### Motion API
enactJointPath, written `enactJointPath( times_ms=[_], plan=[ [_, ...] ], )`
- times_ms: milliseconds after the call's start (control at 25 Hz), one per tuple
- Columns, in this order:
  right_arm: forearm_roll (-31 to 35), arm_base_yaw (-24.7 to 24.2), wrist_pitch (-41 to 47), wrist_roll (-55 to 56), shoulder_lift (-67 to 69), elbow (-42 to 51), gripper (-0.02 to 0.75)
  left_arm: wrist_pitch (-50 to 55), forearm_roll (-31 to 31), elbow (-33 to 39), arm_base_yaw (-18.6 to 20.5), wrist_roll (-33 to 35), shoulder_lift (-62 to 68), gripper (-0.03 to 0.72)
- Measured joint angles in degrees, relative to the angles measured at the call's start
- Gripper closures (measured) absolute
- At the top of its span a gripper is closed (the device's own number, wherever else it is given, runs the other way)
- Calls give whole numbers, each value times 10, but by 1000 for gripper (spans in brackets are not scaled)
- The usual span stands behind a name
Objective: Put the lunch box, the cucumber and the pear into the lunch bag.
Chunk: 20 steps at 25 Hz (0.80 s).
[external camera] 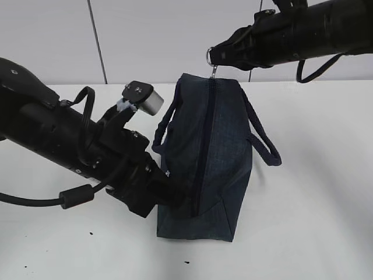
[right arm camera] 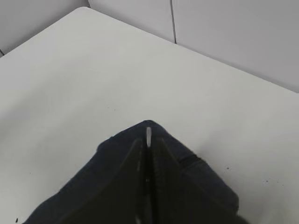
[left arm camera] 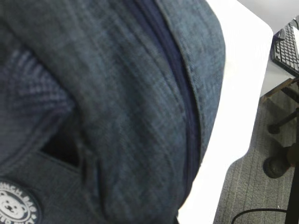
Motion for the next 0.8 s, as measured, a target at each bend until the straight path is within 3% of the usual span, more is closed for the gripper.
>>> enactJointPath(
  times_ms=[560, 800],
  plan=[
    [-2, -40, 59, 30, 139, -143, 732, 22, 4, 0, 0, 0, 0, 698],
    [-2, -51, 85, 42, 162, -155, 732, 37, 6, 0, 1, 0, 0, 698]
  ],
)
